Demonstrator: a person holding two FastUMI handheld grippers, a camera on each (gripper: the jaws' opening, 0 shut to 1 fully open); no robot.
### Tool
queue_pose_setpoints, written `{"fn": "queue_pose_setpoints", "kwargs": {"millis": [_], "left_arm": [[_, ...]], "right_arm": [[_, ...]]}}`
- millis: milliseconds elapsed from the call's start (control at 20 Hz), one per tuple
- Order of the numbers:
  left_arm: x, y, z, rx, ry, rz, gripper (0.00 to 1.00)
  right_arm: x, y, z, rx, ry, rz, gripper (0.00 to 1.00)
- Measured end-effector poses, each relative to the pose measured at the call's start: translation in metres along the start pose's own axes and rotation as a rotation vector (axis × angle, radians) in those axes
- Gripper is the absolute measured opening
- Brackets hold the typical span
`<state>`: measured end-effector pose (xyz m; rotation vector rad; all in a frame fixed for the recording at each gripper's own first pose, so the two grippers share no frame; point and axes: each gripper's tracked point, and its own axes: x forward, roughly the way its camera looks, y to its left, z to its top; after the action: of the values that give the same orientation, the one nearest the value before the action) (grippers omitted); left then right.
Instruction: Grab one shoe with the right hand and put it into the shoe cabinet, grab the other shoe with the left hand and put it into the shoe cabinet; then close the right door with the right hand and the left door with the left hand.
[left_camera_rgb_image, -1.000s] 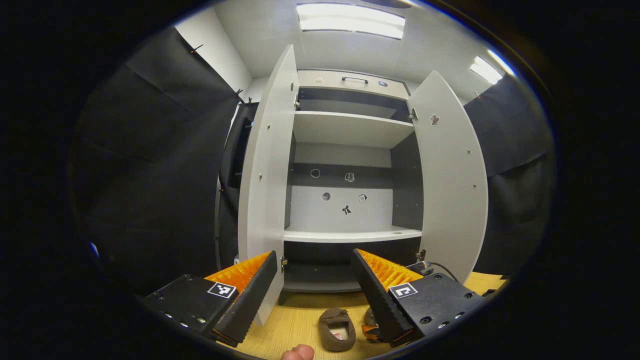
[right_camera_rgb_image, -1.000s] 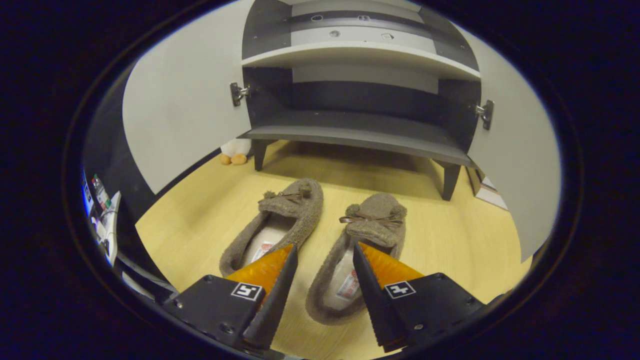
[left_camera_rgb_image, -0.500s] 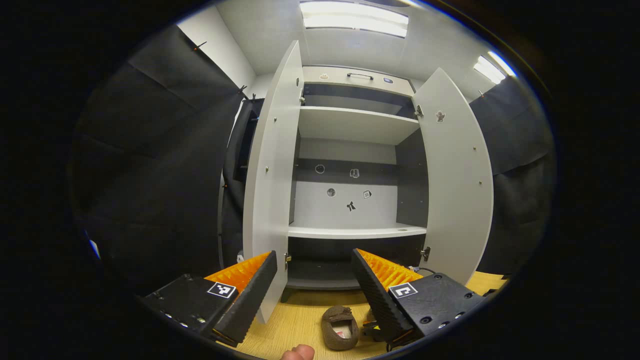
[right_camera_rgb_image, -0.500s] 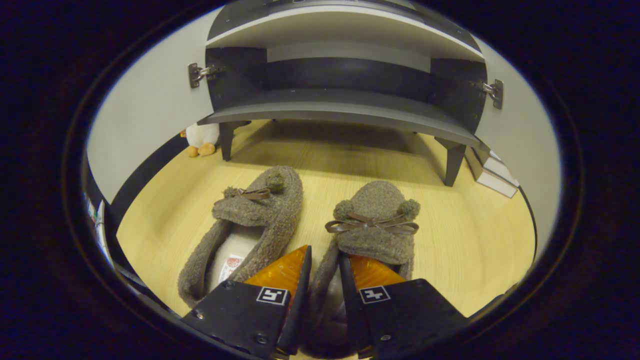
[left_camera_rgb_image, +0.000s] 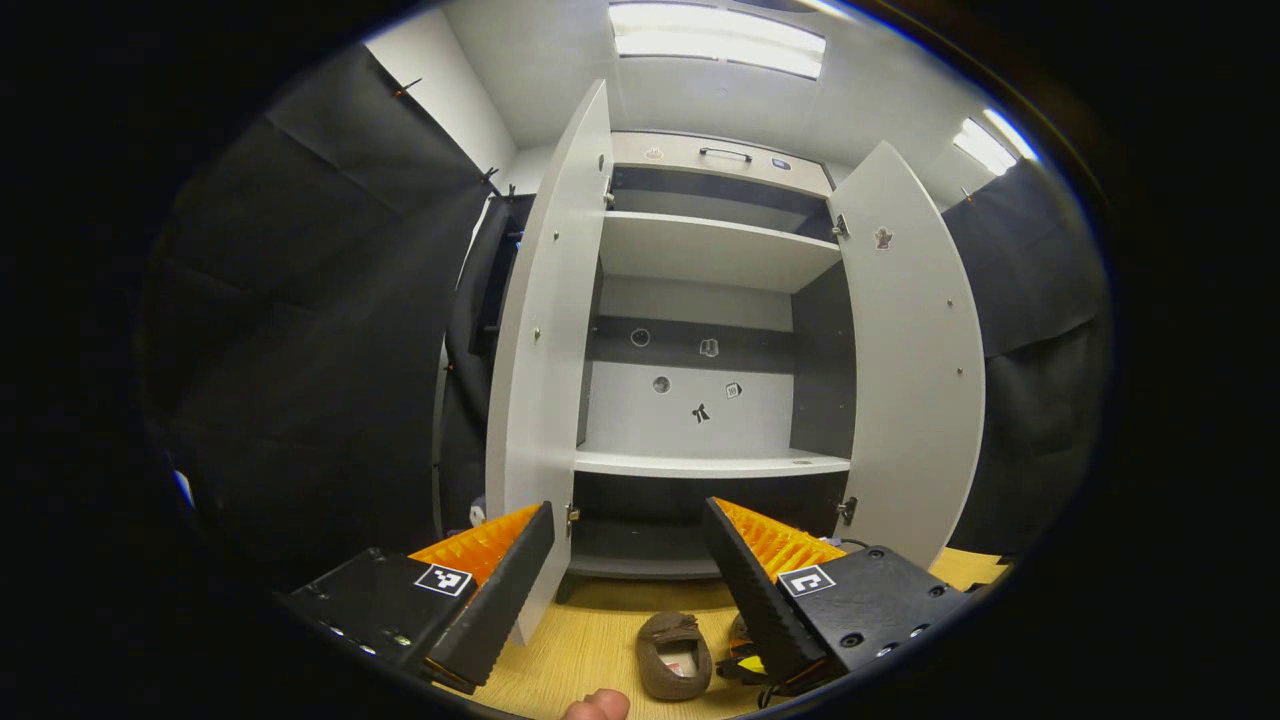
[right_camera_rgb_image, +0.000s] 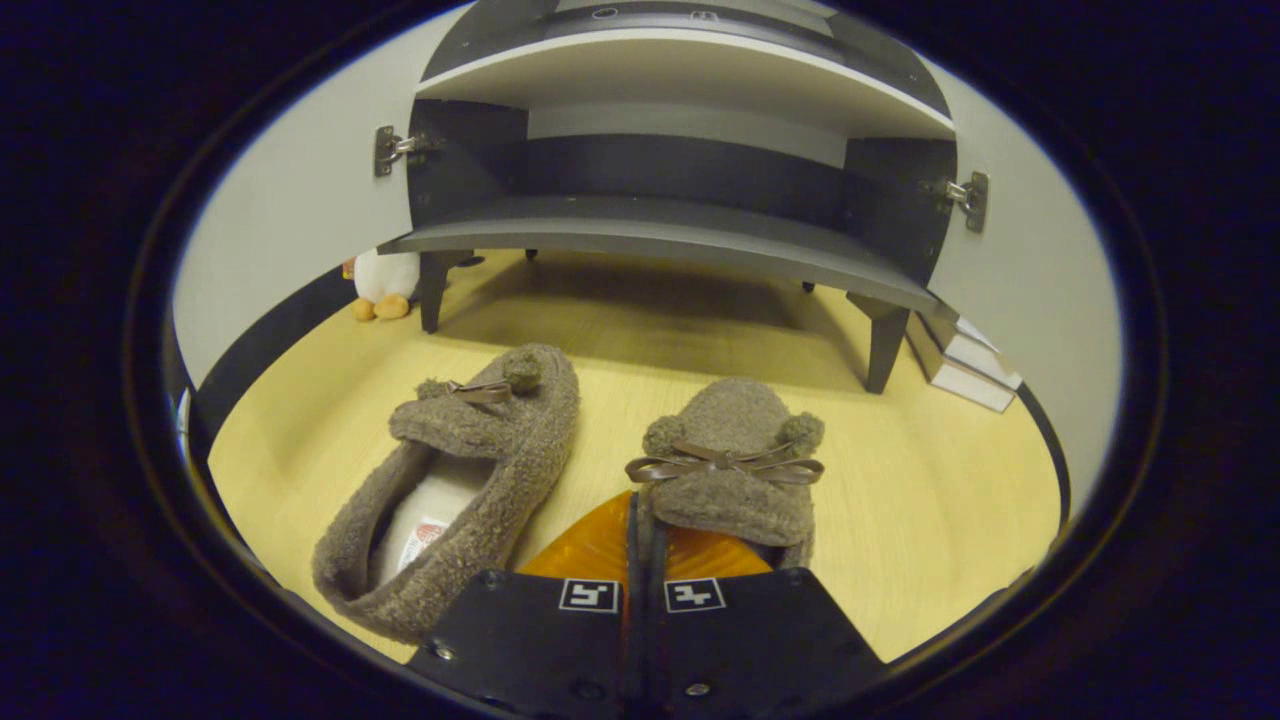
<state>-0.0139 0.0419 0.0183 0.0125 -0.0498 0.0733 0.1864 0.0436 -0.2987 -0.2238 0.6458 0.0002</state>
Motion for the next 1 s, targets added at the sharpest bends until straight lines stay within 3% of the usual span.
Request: {"fn": "queue_pose_setpoints", "kwargs": {"millis": [200,350,550,700,800,1000], "left_arm": [[-0.002,0.002,-0.003,-0.007,0.004,0.0,0.95],[0.0,0.002,-0.009,-0.007,0.017,-0.007,0.95],[0.0,-0.005,-0.011,-0.012,0.014,-0.028,0.95],[-0.002,-0.013,-0.011,-0.007,0.012,-0.045,0.95],[-0.001,-0.016,-0.012,-0.001,0.013,-0.055,0.95],[0.001,-0.021,-0.018,0.036,0.027,-0.074,0.95]], "right_arm": [[-0.029,-0.006,0.021,-0.03,-0.108,0.012,0.04],[-0.075,-0.01,0.058,-0.027,-0.218,0.047,0.04],[-0.151,-0.019,0.159,-0.019,-0.423,0.079,0.04],[-0.192,-0.028,0.239,0.013,-0.482,0.111,0.03],[-0.196,-0.032,0.292,0.015,-0.5,0.129,0.04],[-0.146,-0.062,0.384,-0.07,-0.483,0.003,0.03]]}}
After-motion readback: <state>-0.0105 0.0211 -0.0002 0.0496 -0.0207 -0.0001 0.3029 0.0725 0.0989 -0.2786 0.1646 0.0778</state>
